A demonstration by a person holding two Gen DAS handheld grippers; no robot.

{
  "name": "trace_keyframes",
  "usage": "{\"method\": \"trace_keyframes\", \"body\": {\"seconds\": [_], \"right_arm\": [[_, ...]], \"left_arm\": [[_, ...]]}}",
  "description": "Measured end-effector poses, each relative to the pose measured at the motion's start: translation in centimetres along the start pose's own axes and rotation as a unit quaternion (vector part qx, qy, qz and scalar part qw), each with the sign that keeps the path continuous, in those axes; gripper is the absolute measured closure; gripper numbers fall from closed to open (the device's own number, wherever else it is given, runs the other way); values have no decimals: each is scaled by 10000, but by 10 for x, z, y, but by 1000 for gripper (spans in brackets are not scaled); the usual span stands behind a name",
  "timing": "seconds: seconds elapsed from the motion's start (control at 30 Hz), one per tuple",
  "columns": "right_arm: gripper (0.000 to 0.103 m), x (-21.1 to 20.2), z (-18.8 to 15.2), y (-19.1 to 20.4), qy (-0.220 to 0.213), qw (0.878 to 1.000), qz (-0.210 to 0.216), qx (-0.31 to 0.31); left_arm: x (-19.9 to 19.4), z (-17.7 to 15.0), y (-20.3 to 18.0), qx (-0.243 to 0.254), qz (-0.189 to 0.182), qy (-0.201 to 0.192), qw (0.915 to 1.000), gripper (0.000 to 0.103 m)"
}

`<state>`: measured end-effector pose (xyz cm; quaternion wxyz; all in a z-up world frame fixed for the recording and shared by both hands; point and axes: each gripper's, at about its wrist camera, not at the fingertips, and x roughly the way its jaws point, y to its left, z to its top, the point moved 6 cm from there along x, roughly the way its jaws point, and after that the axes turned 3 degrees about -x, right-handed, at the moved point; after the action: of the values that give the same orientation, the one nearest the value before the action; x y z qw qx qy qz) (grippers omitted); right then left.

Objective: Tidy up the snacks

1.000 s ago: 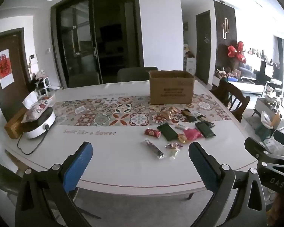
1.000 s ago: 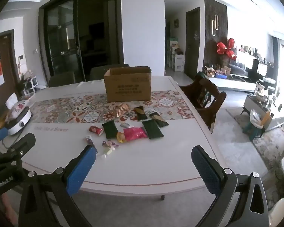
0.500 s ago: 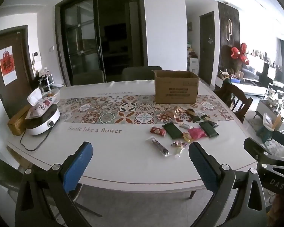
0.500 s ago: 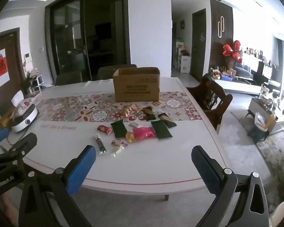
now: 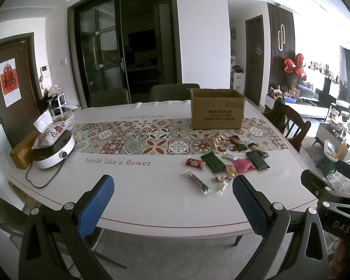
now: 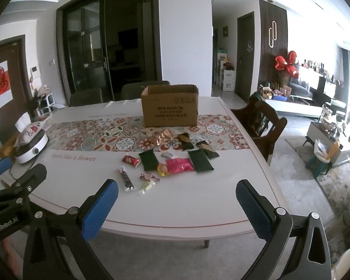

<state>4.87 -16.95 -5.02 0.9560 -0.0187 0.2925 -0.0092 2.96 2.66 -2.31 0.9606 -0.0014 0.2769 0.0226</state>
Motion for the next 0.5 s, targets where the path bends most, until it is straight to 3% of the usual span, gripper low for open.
{"method": "trace_keyframes", "body": {"seconds": [0.5], "right_arm": [[1, -1, 1, 0, -20, 10000, 4, -5]], "left_arm": [[-1, 0, 0, 7, 3, -5, 10000, 0]]}}
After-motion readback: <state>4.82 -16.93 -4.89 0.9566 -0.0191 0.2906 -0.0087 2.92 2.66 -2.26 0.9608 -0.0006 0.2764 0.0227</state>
